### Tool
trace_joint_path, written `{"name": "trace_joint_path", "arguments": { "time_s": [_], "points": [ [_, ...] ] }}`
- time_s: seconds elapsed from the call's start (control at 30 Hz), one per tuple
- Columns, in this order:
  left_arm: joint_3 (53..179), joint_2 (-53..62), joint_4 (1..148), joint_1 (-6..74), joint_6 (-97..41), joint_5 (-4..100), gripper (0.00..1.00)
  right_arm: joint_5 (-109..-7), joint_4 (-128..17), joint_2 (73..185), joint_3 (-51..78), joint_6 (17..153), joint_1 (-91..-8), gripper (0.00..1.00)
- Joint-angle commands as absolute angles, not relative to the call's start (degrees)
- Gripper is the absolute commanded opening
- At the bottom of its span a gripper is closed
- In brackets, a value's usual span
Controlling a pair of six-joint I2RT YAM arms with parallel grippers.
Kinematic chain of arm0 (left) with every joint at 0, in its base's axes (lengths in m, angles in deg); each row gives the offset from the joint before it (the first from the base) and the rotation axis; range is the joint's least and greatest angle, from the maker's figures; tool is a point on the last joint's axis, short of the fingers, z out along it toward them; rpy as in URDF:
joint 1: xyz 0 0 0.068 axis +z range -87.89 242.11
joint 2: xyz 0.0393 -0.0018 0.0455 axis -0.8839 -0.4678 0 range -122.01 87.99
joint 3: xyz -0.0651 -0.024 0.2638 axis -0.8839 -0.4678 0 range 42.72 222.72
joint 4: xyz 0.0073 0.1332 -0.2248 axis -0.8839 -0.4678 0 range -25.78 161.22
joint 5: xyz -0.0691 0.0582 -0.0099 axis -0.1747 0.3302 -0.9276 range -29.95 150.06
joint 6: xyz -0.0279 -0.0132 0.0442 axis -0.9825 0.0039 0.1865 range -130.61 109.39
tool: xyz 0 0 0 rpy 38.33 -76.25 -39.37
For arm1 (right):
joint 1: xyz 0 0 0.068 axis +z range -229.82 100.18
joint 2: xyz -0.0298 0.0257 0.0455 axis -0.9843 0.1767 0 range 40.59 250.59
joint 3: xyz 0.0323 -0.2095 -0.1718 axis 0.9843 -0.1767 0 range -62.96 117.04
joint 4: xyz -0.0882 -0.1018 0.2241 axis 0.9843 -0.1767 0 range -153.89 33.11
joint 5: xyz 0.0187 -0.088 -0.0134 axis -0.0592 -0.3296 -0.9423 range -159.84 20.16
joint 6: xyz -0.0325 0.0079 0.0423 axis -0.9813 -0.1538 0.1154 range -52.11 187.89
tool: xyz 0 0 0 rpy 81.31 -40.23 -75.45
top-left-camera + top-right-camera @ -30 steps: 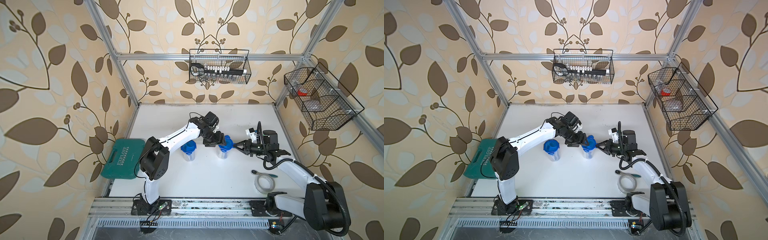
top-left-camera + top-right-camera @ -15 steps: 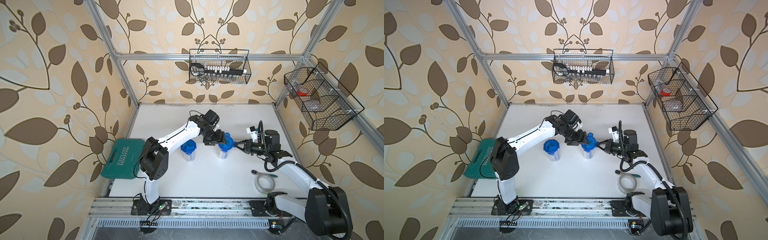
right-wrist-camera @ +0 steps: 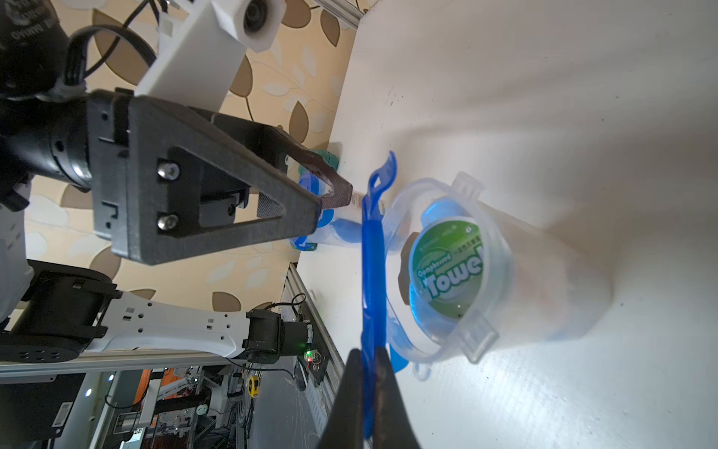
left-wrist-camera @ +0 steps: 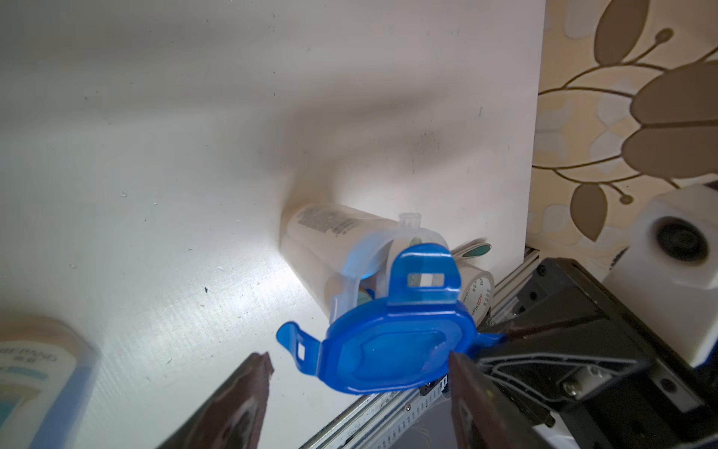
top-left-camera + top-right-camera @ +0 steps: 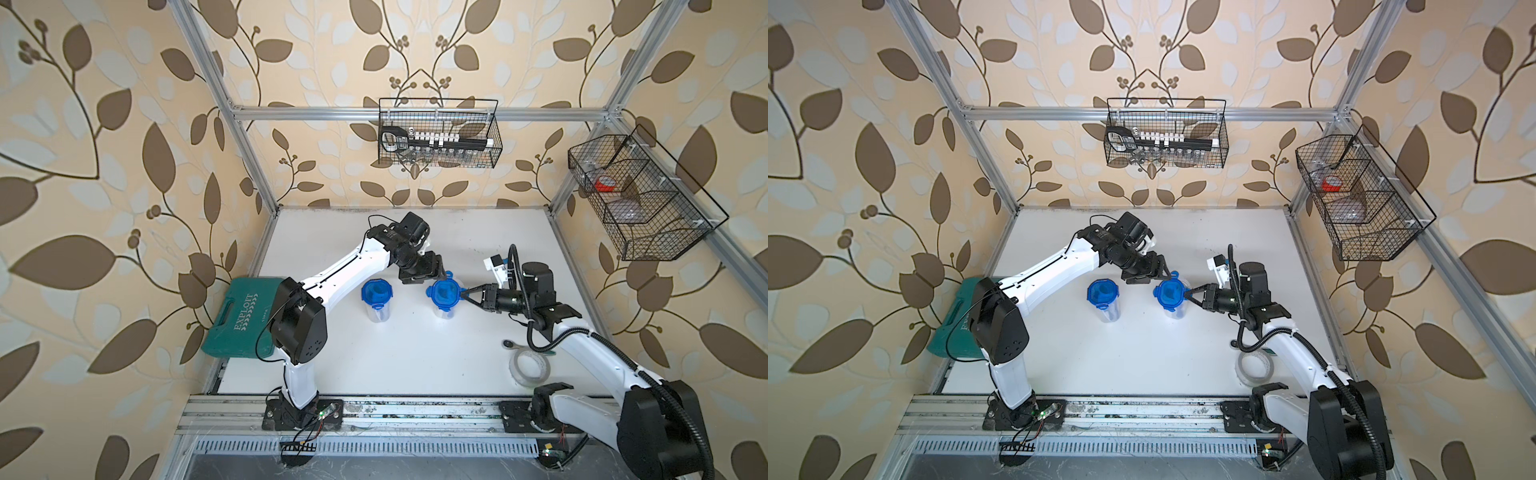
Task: Take out toiletry kits
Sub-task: Open the lid of the container, then place the lid at the center of the board.
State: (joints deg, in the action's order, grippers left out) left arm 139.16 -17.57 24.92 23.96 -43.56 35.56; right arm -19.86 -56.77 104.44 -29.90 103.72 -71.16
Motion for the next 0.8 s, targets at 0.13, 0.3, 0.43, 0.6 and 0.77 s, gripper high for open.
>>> {"name": "trace_joint_path", "arguments": {
  "time_s": [0.13,0.3,0.43,0.6,0.77],
  "points": [
    [137.6,-15.3,25.4,24.0,-42.8,35.2,0.73,-20.5,-57.6,102.8,-30.8,102.9,-70.7,0.02],
    [137.6,-14.1,25.4,24.2,-42.8,37.7,0.73,-20.4,-64.8,101.9,-26.9,98.8,-64.2,0.02],
    [137.5,-13.0,25.4,24.4,-43.1,40.7,0.74,-26.0,-71.1,100.9,-23.6,97.2,-57.5,0.02],
    [136.1,-10.5,26.6,24.7,-44.3,45.5,0.74,-37.5,-81.5,97.3,-18.9,97.2,-50.9,0.03],
    [135.1,-10.2,27.8,27.0,-46.6,44.4,0.73,-62.2,-99.4,98.0,-11.4,98.5,-44.0,0.02]
  ]
}}
